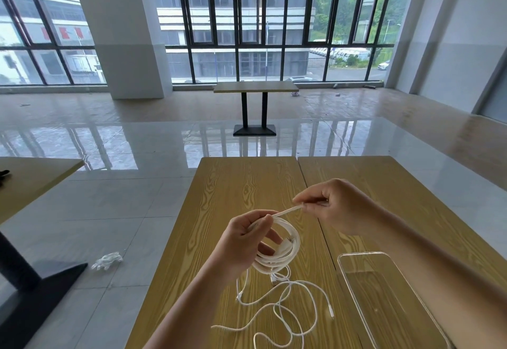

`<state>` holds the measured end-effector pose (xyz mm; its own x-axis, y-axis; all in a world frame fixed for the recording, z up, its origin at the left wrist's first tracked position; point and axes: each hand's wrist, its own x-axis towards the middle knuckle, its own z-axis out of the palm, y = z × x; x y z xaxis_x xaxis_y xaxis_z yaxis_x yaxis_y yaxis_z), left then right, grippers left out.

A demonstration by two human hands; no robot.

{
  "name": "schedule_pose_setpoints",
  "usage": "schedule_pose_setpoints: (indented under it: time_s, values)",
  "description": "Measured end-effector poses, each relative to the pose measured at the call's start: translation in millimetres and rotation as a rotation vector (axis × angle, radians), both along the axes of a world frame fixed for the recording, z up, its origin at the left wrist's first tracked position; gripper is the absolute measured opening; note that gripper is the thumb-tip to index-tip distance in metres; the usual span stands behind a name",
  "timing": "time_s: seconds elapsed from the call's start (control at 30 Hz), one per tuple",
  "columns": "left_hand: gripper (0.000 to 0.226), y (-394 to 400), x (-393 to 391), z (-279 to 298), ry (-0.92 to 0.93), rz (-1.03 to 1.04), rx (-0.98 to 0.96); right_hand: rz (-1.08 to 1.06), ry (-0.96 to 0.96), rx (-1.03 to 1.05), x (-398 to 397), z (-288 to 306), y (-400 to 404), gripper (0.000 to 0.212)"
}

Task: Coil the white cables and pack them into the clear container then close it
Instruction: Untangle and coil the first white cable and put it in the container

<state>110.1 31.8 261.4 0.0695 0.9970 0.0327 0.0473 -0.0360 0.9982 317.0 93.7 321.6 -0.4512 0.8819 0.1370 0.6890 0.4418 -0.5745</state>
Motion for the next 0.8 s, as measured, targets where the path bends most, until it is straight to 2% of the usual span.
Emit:
schedule_pose_setpoints:
  time_s: [0.13, 0.23, 0.3, 0.43, 0.53, 0.6, 0.8]
  values:
    - [0.026, -2.3, 3.7, 6.7, -0.061, -0.024, 0.076, 0.045, -0.104, 0.040, 0.8, -11.5, -3.3, 0.014]
    - [0.027, -2.1, 7.2, 9.8, -0.106, -0.032, 0.095, 0.032, -0.055, 0.056, -0.8, -22.1, -4.5, 0.009]
    - [0.027, 0.1, 8.1, 9.2, -0.127, -0.022, 0.101, 0.002, 0.110, -0.047, -3.1, -28.6, -5.6, 0.008]
    - [0.025, 3.5, 7.6, 5.1, -0.097, -0.013, 0.106, -0.083, 0.644, -0.392, -10.6, -36.6, -13.9, 0.008]
    - [0.024, 5.0, 6.4, 2.2, -0.037, 0.001, 0.136, -0.129, 0.953, -0.603, -19.8, -37.8, -22.8, 0.007]
    - [0.024, 6.0, 4.8, 1.4, 0.001, 0.014, 0.156, -0.144, 1.066, -0.704, -24.1, -39.4, -26.2, 0.008]
    - [0.024, 7.3, 1.1, -1.0, 0.101, 0.010, 0.201, -0.155, 1.185, -0.872, -27.4, -40.5, -30.0, 0.013]
